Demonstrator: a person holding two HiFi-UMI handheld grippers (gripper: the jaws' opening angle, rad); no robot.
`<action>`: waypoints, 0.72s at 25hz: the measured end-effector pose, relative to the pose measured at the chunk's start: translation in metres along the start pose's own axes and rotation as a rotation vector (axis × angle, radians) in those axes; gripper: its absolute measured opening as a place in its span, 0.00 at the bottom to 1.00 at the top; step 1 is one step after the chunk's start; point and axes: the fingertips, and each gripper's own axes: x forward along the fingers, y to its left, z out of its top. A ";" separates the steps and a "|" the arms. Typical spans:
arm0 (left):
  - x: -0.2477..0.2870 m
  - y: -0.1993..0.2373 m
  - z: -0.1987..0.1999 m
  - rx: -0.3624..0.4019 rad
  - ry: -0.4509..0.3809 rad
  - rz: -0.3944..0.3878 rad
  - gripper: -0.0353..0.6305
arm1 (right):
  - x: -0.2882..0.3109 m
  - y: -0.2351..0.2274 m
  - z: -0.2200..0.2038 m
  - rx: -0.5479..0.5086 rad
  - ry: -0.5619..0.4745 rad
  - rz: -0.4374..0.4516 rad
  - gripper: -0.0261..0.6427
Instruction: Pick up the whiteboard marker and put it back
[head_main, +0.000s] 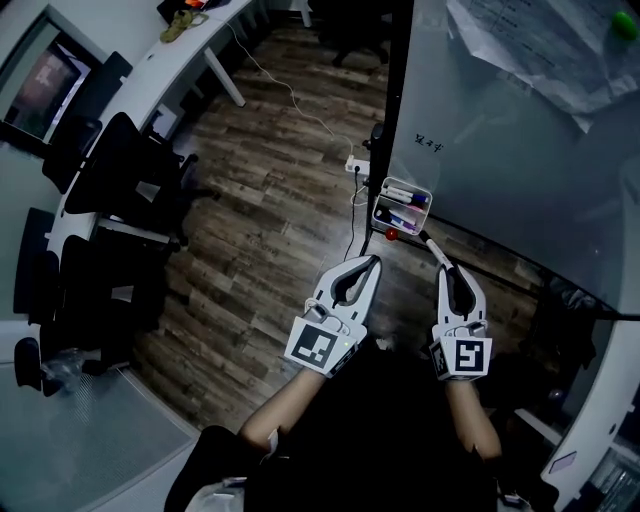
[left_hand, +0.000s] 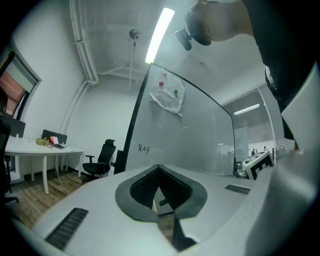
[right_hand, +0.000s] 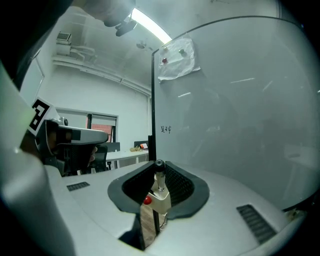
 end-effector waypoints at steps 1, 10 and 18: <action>0.000 -0.004 0.000 -0.004 -0.003 -0.003 0.06 | -0.003 -0.001 0.001 -0.007 0.000 0.001 0.15; -0.012 -0.027 0.005 0.003 -0.030 0.009 0.06 | -0.038 0.002 0.015 0.002 -0.023 0.020 0.15; -0.027 -0.052 0.001 0.007 -0.025 0.002 0.06 | -0.070 0.009 0.016 0.001 -0.025 0.039 0.15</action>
